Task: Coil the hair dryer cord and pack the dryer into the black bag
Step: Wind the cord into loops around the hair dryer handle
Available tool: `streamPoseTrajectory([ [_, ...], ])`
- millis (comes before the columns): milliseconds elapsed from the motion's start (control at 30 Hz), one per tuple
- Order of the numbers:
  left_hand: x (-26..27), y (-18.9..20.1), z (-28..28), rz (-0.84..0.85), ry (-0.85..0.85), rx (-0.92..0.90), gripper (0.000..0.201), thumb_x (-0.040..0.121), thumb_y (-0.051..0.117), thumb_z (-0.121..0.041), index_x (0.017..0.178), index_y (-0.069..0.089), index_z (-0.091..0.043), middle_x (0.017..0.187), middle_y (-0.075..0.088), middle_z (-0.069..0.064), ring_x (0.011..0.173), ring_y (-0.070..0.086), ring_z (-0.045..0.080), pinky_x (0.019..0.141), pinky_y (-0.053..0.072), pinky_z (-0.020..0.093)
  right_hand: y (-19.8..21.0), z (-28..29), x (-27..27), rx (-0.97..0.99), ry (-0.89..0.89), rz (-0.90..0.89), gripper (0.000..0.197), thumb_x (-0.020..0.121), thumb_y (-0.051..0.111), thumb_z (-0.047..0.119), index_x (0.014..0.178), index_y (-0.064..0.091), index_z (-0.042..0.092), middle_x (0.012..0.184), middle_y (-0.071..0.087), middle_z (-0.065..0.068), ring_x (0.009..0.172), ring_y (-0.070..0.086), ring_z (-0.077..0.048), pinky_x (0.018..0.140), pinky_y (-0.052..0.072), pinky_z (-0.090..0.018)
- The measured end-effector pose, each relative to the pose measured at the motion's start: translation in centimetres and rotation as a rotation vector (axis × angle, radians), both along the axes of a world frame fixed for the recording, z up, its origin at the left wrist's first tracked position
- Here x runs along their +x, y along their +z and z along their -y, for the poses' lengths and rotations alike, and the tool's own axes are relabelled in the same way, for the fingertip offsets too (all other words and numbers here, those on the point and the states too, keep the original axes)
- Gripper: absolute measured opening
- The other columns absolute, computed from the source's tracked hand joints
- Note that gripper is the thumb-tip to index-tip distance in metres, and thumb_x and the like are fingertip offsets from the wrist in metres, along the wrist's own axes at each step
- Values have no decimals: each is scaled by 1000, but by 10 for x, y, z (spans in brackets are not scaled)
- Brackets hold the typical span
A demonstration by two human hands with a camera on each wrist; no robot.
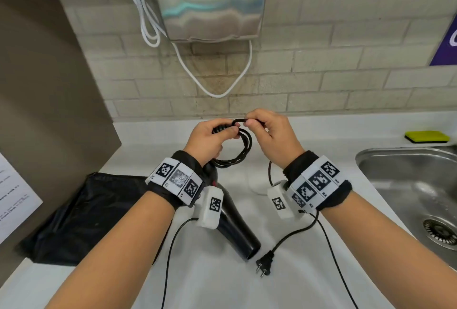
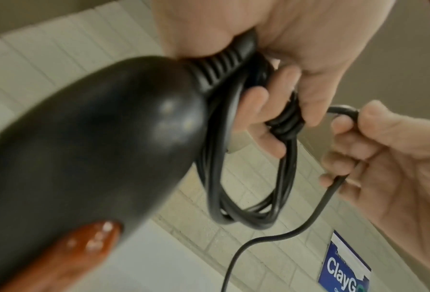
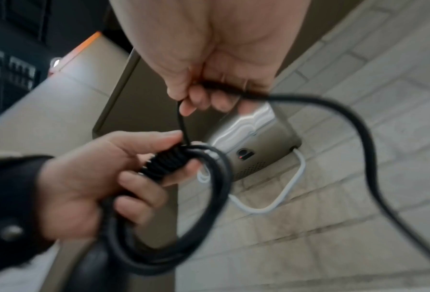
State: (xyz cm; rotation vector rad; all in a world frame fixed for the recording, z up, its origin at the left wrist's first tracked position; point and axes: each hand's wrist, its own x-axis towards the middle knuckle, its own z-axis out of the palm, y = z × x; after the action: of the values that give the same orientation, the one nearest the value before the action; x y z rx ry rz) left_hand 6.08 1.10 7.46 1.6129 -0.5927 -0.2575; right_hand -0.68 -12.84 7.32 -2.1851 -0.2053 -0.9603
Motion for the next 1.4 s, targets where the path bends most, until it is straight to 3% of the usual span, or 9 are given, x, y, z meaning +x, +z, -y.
streamPoseTrajectory([
  [133, 1, -1, 3, -76, 29, -87, 11, 90, 58, -11, 91, 66, -18, 75, 67, 5, 33, 25, 5, 37, 22, 16, 0, 24, -4, -128, -61, -231, 29, 91, 44, 22, 89, 63, 0, 80, 63, -10, 79, 54, -21, 69, 37, -22],
  [333, 1, -3, 1, -113, 68, -142, 10, 91, 57, -14, 94, 67, -17, 79, 67, 7, 33, 22, 5, 36, 23, 16, -47, 75, -4, -64, -221, -532, 18, 93, 46, 9, 92, 64, 4, 98, 64, -18, 88, 57, -28, 82, 42, -28],
  [533, -6, -3, 1, -90, 4, -89, 11, 91, 58, -14, 90, 67, -20, 76, 66, 5, 34, 22, 6, 37, 22, 16, -106, 90, -10, 64, -425, -847, 53, 89, 56, 21, 137, 35, 12, 136, 46, -14, 122, 48, -30, 103, 37, -36],
  [700, -7, -2, 1, -82, 4, -80, 10, 91, 57, -14, 92, 66, -19, 77, 66, 6, 34, 22, 5, 36, 23, 15, -138, 81, -25, -374, -486, -1361, 43, 85, 57, 28, 125, 50, 13, 129, 53, -7, 117, 52, -26, 98, 45, -35],
  [867, -7, -3, 0, -72, 3, -65, 11, 91, 58, -14, 97, 66, -16, 78, 66, 6, 34, 23, 5, 37, 24, 15, -140, 85, -29, -385, -634, -1372, 40, 91, 47, 15, 129, 38, 6, 132, 43, -13, 119, 50, -31, 97, 44, -35],
  [1033, -7, -2, 0, -70, -15, -53, 10, 90, 58, -15, 94, 66, -18, 79, 66, 5, 34, 24, 5, 38, 23, 16, -123, 83, -39, -445, -586, -1438, 30, 92, 46, 10, 121, 50, 2, 126, 52, -6, 118, 53, -24, 94, 43, -27],
  [1167, -6, -2, 1, -65, -18, -44, 10, 90, 58, -15, 95, 66, -18, 79, 67, 4, 35, 24, 5, 38, 25, 16, -112, 99, -10, 84, -663, -1077, 27, 94, 43, 9, 113, 57, -5, 114, 62, -18, 106, 60, -33, 93, 49, -33],
  [1267, -5, -3, 4, -63, -18, -40, 9, 90, 59, -16, 94, 66, -18, 78, 67, 4, 35, 25, 5, 38, 25, 15, -106, 104, -2, 577, -581, -678, 29, 89, 51, 6, 118, 52, -1, 93, 60, -13, 75, 62, -30, 65, 58, -25],
  [1400, -4, -3, 7, -62, -23, -35, 9, 90, 59, -16, 95, 66, -18, 79, 67, 5, 35, 26, 5, 38, 25, 15, -107, 93, -2, 373, -537, -894, 44, 88, 59, 20, 127, 46, 5, 125, 54, -17, 99, 58, -30, 90, 51, -37],
])
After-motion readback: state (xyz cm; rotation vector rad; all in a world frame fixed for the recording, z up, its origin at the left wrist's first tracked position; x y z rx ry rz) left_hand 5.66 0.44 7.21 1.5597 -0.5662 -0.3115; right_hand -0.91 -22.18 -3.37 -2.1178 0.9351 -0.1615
